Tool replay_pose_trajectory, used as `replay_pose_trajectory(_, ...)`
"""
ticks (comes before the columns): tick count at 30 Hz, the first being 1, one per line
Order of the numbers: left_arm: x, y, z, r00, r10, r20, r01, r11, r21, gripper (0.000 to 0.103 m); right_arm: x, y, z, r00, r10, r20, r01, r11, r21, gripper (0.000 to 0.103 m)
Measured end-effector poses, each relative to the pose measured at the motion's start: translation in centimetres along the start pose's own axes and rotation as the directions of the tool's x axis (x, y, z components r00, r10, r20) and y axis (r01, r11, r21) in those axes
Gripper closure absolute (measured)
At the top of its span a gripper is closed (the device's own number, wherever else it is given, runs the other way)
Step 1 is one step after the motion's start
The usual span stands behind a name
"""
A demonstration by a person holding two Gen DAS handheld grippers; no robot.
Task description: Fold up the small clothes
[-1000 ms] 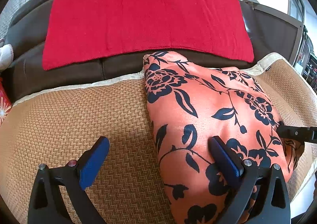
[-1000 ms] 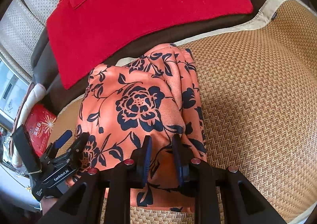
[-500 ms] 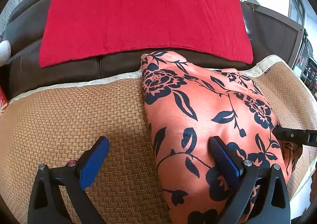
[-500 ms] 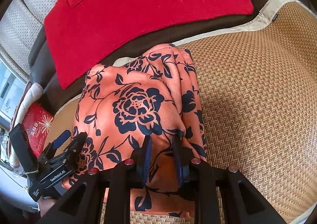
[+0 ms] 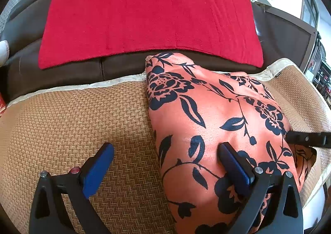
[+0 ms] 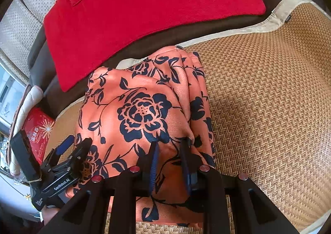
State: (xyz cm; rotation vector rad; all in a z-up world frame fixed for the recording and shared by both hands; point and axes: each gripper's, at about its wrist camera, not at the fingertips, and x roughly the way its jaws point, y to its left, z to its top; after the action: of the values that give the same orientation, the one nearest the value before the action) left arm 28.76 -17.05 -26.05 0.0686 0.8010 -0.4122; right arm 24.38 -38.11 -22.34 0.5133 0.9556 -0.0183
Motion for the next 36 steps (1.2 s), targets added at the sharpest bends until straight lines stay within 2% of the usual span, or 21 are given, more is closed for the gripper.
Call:
replay_pose_trajectory(2,0.0,0.1,0.0,1.000,-0.004,-0.003,0.004,1.000,-0.002,0.001,-0.7,0.6,0.4,1.000,-0.007,0.002,0.007,1.000,-0.004,0.076)
replay_pose_trajectory(5,0.1,0.1,0.0,1.000,-0.008,-0.005,0.008,1.000,-0.005,0.001,-2.0,1.9,1.9,0.998,0.001,0.061,0.001,0.999,-0.037,0.076)
replay_pose_trajectory(7,0.1,0.2,0.0,1.000,-0.011,-0.008,0.011,1.000,-0.008,0.001,-2.4,2.7,3.7,0.994,0.000,0.107,0.004,0.999,-0.037,0.076)
replay_pose_trajectory(9,0.1,0.3,0.1,1.000,-0.016,-0.011,0.016,1.000,-0.010,0.001,-1.6,3.1,5.5,0.994,-0.012,0.113,0.015,0.999,-0.028,0.076)
replay_pose_trajectory(12,0.1,0.4,0.0,1.000,-0.020,-0.011,0.020,1.000,-0.004,0.001,1.3,3.2,8.0,0.996,-0.047,0.077,0.048,0.999,-0.009,0.076)
replay_pose_trajectory(15,0.3,0.5,0.1,0.999,-0.029,-0.015,0.029,1.000,0.001,0.001,6.6,2.2,9.4,0.994,-0.096,-0.047,0.097,0.995,0.022,0.076)
replay_pose_trajectory(16,0.2,0.6,0.1,0.999,-0.031,-0.016,0.031,1.000,-0.001,0.001,7.8,1.9,9.6,0.993,-0.101,-0.059,0.103,0.994,0.032,0.076)
replay_pose_trajectory(19,0.1,0.7,0.2,0.999,-0.039,-0.025,0.039,0.999,-0.005,0.001,6.9,2.9,10.2,0.994,-0.108,-0.035,0.108,0.994,0.021,0.076)
replay_pose_trajectory(22,-0.5,0.9,0.4,0.998,-0.057,-0.031,0.057,0.998,-0.005,0.002,5.7,4.9,10.8,0.999,-0.047,0.013,0.047,0.999,-0.023,0.076)
replay_pose_trajectory(24,-1.1,1.1,0.4,0.998,-0.067,-0.019,0.067,0.998,0.006,0.002,5.3,6.9,11.0,0.999,0.024,0.040,-0.022,0.998,-0.065,0.076)
replay_pose_trajectory(26,-1.5,1.2,0.3,0.997,-0.070,-0.014,0.070,0.997,0.023,0.002,5.7,9.3,11.1,0.992,0.118,0.034,-0.114,0.987,-0.114,0.076)
replay_pose_trajectory(28,-1.6,1.3,0.0,0.996,-0.082,-0.020,0.083,0.996,0.037,0.002,6.6,11.1,11.2,0.985,0.174,0.007,-0.171,0.975,-0.141,0.076)
replay_pose_trajectory(31,-1.6,1.4,-0.4,0.995,-0.096,-0.026,0.097,0.994,0.051,0.002,10.0,12.8,11.3,0.979,0.186,-0.085,-0.197,0.970,-0.144,0.076)
replay_pose_trajectory(33,-1.3,1.9,-0.5,0.993,-0.114,-0.041,0.116,0.993,0.035,0.002,13.7,12.6,11.0,0.976,0.124,-0.182,-0.144,0.984,-0.105,0.078)
replay_pose_trajectory(34,-1.1,2.2,-0.5,0.990,-0.133,-0.050,0.134,0.991,0.020,0.002,14.5,12.5,10.7,0.974,0.117,-0.193,-0.138,0.985,-0.101,0.078)
replay_pose_trajectory(36,-0.8,2.7,-0.5,0.982,-0.175,-0.071,0.174,0.985,-0.017,0.002,13.9,12.5,10.6,0.977,0.140,-0.159,-0.154,0.984,-0.084,0.078)
